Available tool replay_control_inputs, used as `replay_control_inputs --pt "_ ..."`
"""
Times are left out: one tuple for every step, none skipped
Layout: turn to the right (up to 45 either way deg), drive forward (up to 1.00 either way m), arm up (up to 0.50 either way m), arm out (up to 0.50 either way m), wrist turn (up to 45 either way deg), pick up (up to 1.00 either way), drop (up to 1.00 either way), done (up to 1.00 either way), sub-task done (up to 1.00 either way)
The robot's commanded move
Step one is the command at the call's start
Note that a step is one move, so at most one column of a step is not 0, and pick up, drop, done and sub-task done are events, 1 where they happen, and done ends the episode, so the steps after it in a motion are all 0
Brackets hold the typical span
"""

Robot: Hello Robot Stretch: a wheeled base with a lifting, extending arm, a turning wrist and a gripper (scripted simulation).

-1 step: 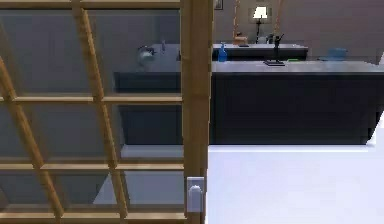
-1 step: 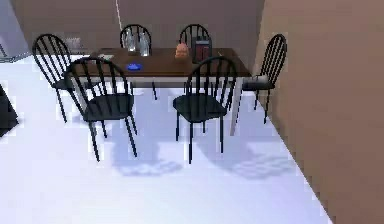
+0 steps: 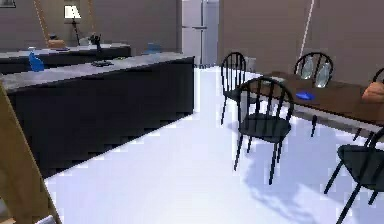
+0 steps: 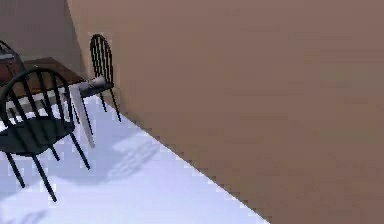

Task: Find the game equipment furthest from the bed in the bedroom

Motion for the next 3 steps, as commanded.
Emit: replay_control_inputs --pt "45.0 0.00 0.00 0.00 0.0 0.00 0.00 0.00 0.00" --pt "24.0 0.00 0.00 0.00 0.0 0.00 0.00 0.00 0.00" --pt "0.0 0.30 0.00 0.00 0.0 0.00 0.00 0.00 0.00"
